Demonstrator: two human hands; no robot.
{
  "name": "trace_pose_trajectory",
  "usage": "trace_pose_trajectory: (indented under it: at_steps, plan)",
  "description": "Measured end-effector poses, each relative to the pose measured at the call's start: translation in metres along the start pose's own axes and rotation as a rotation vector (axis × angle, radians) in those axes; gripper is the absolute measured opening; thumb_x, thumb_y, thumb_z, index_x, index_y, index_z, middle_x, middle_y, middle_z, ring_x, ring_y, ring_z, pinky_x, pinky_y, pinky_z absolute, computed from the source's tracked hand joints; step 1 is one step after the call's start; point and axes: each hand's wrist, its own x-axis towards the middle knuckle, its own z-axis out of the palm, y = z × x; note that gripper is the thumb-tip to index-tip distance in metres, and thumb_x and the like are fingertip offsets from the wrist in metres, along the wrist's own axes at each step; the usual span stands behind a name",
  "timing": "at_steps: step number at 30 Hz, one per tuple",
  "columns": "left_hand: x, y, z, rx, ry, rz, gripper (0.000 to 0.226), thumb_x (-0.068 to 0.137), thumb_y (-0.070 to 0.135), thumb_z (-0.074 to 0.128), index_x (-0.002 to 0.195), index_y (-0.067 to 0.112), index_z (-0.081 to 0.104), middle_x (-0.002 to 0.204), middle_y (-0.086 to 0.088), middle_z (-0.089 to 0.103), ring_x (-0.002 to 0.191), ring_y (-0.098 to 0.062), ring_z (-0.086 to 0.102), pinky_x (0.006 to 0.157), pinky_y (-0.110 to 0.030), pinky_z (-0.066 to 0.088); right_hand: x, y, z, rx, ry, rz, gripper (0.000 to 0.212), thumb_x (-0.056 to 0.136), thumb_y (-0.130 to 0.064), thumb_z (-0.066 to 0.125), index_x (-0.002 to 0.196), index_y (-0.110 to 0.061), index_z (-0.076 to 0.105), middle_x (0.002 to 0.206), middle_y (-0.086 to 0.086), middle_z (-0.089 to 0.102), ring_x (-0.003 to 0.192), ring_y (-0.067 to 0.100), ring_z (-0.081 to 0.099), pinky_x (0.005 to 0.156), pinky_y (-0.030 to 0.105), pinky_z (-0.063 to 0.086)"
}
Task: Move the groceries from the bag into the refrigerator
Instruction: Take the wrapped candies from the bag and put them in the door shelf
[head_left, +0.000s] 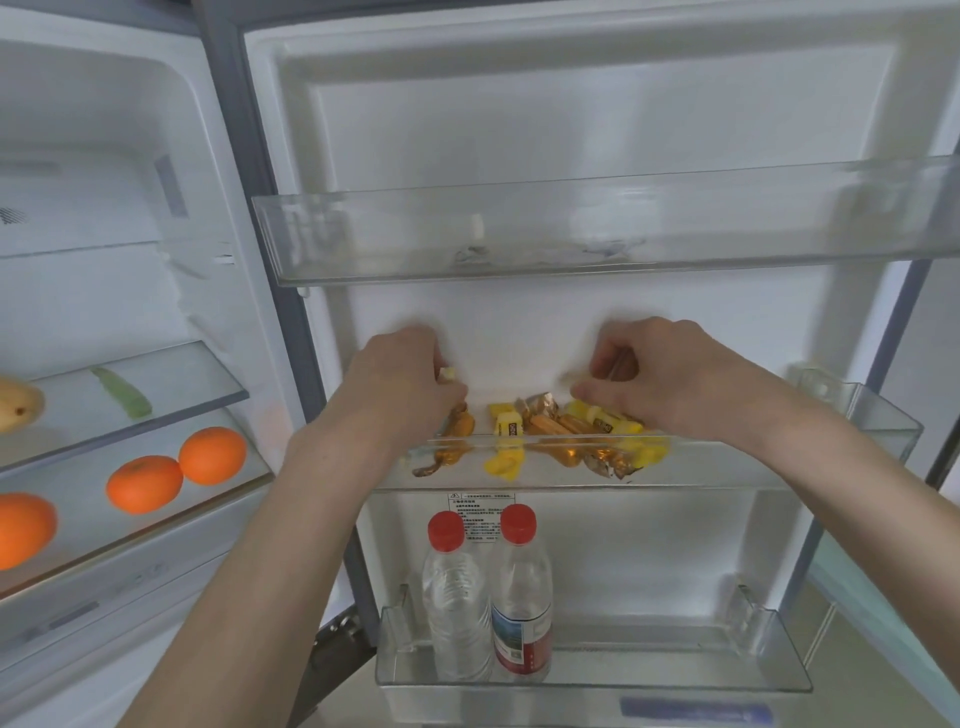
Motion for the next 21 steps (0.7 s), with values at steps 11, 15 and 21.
trace_pose_trajectory:
  at_steps: [11,15,21]
  plan:
    - [-0.047,0.000,-0.011,-0.138,0.135,0.098,0.023,0.099,0.049,0.057,0.107,0.030,0.067,0.098,0.014,0.070,0.096,-0.006,0.066,0.087,-0.033,0.053,-0.034,0.007,-0.005,0.069,0.197,-0.116,0.030,0.095,-0.063,0.052,0.107,-0.037,0.063,0.096,-0.022,0.067,0.082,0.004,0.063,0.076,0.034,0.050]
    - [-0.090,0.001,0.005,-0.155,0.360,0.206,0.028,0.101,0.047,0.055,0.118,0.028,0.066,0.111,0.017,0.067,0.101,0.000,0.062,0.088,-0.020,0.048,-0.055,0.017,0.017,-0.010,0.505,-0.446,0.038,0.102,-0.050,0.051,0.122,-0.022,0.066,0.119,-0.006,0.068,0.103,0.018,0.060,0.093,0.032,0.040]
    - [-0.138,-0.004,0.040,0.070,0.566,0.243,0.040,0.101,0.037,0.057,0.133,0.014,0.063,0.125,0.002,0.064,0.119,-0.018,0.057,0.102,-0.029,0.044,-0.090,0.023,0.064,-0.029,0.676,-0.729,0.049,0.105,-0.037,0.055,0.141,-0.005,0.060,0.150,0.011,0.054,0.144,0.028,0.048,0.123,0.052,0.029]
